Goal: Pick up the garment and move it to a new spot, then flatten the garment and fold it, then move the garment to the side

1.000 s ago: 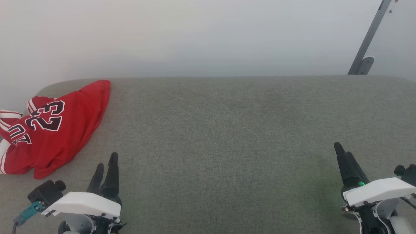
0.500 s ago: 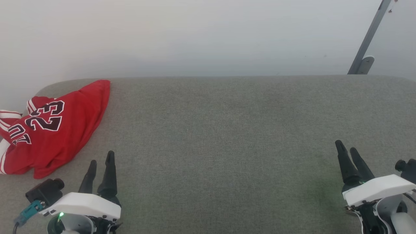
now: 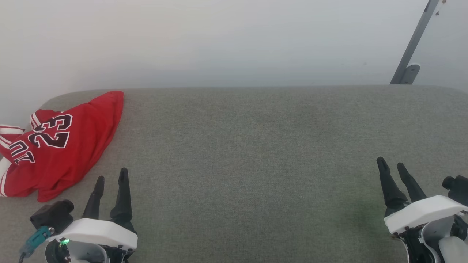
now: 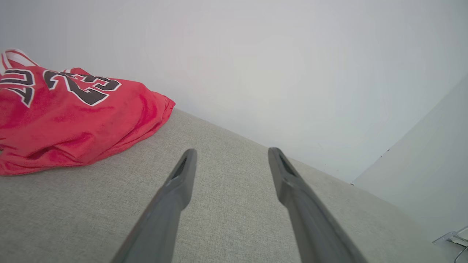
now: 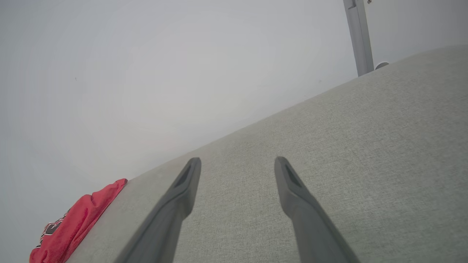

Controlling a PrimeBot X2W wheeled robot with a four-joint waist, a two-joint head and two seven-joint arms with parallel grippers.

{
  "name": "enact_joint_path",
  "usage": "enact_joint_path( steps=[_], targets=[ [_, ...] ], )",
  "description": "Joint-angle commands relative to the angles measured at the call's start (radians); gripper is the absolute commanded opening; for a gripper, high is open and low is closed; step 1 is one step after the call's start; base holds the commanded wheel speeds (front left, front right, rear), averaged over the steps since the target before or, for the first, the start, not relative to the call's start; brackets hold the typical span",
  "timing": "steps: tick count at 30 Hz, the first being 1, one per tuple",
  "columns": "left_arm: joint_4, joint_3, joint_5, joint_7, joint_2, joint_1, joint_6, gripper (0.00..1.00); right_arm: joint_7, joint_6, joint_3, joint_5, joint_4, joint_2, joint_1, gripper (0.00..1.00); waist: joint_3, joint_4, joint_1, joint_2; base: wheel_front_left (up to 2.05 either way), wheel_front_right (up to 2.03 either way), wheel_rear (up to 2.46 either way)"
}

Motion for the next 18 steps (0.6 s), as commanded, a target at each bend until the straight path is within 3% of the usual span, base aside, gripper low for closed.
enact_joint_path(
  steps=[1, 18],
  targets=[
    [-0.013, 0.003, 0.029, -0.009, 0.001, -0.002, -0.007, 1.00, -0.011, 0.000, 0.000, -0.020, -0.010, -0.008, -0.016, 1.00, 0.000, 0.000, 0.0000, 0.0000, 0.00, 0.00, 0.00],
    [-0.022, 0.013, 0.167, -0.045, -0.002, 0.008, -0.016, 1.00, -0.039, 0.000, 0.006, -0.148, -0.006, -0.015, -0.015, 1.00, -0.004, -0.001, 0.0000, 0.0000, 0.00, 0.00, 0.00]
  ],
)
